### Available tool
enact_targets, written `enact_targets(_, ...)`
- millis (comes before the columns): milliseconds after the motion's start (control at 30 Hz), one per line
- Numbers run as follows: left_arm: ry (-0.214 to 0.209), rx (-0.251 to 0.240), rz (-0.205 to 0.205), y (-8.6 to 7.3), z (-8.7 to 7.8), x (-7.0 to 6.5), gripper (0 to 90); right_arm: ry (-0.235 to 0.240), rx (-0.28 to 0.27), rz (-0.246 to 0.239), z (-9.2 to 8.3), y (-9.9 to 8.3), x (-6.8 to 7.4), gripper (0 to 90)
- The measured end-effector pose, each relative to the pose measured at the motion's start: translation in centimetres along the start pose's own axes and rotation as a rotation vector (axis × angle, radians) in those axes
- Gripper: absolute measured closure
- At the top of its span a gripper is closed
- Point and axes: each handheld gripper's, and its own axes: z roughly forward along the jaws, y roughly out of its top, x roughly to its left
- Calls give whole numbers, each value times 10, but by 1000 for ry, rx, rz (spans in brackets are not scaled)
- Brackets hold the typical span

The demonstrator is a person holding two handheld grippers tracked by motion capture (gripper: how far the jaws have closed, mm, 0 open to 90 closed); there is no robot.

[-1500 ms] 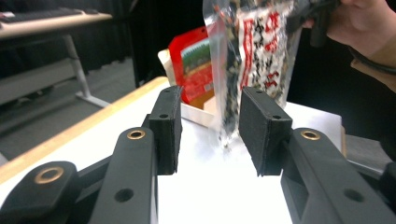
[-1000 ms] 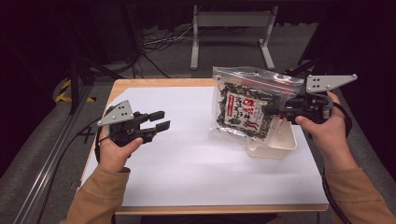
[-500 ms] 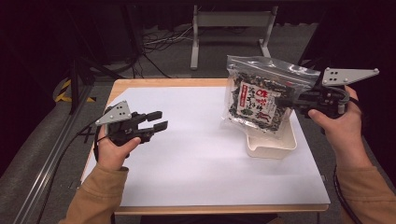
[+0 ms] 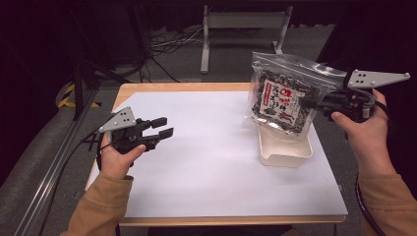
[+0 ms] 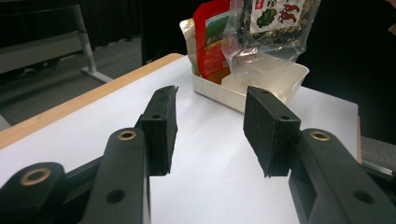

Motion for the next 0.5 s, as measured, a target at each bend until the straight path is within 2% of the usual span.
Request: enact_targets(500,6,7,-19,-4,0,4,547,-67,12,39,4,-21,-13,757)
